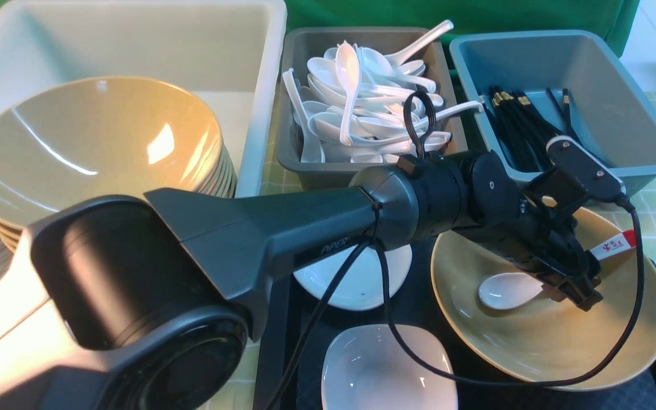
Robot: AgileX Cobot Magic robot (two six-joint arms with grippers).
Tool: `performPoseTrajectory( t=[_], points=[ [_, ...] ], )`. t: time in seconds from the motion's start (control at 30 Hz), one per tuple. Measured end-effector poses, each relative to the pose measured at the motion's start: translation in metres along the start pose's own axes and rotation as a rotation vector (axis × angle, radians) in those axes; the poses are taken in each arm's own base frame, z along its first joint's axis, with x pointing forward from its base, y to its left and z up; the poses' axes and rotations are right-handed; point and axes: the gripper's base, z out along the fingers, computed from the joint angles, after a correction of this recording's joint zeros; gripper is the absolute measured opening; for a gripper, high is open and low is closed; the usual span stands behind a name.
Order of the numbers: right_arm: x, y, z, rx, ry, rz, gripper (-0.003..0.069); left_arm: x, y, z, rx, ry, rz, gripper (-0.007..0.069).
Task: On green table put chopsticks spoon bowls plates into blue grey white boxes.
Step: 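Pick up the spoon, then pick up a white spoon from the spoon tray with the left gripper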
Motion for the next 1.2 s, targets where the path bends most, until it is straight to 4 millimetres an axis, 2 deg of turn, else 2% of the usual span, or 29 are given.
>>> performPoseTrajectory(
  t=[0.1,0.17,0.4,0.6,0.73,0.77,0.8,0.9,0.93,1.07,1.2],
  points=[
    [0.001,0.001,-0.001,-0.005,0.001,-0.001,0.0047,0.0,0.0,0.0,0.001,0.0,-0.003,0.015],
    [0.001,0.001,-0.001,-0.006,0.001,-0.001,0.0047,0.0,0.0,0.0,0.003,-0.001,-0.006,0.0067],
    [0.001,0.001,-0.001,-0.004,0.001,-0.001,0.0047,-0.013,-0.005,-0.019,0.033,-0.009,0.006,0.0055],
    [0.0,0.001,-0.002,-0.002,-0.015,0.005,0.0047,-0.049,0.004,-0.086,0.006,-0.1,0.005,0.0055],
    [-0.001,0.001,-0.002,-0.004,-0.026,0.008,0.0047,-0.061,0.029,-0.134,-0.053,-0.162,-0.067,0.0055],
    [-0.001,0.002,-0.002,-0.004,-0.028,0.008,0.0047,-0.062,0.032,-0.14,-0.061,-0.17,-0.077,0.0055],
    [-0.002,0.002,-0.002,-0.005,-0.037,0.011,0.0047,-0.063,0.044,-0.155,-0.092,-0.19,-0.108,0.0055],
    [-0.004,0.002,-0.002,-0.006,-0.056,0.015,0.0047,-0.058,0.07,-0.18,-0.159,-0.222,-0.164,0.0055],
    [-0.005,0.002,-0.002,-0.005,-0.064,0.016,0.0047,-0.055,0.086,-0.192,-0.205,-0.244,-0.203,0.0055],
    [-0.006,0.002,-0.002,-0.006,-0.075,0.018,0.0047,-0.04,0.132,-0.221,-0.343,-0.32,-0.309,0.0055],
    [-0.006,0.002,-0.002,-0.006,-0.076,0.019,0.0047,-0.024,0.173,-0.236,-0.487,-0.431,-0.42,0.0055]
  ],
)
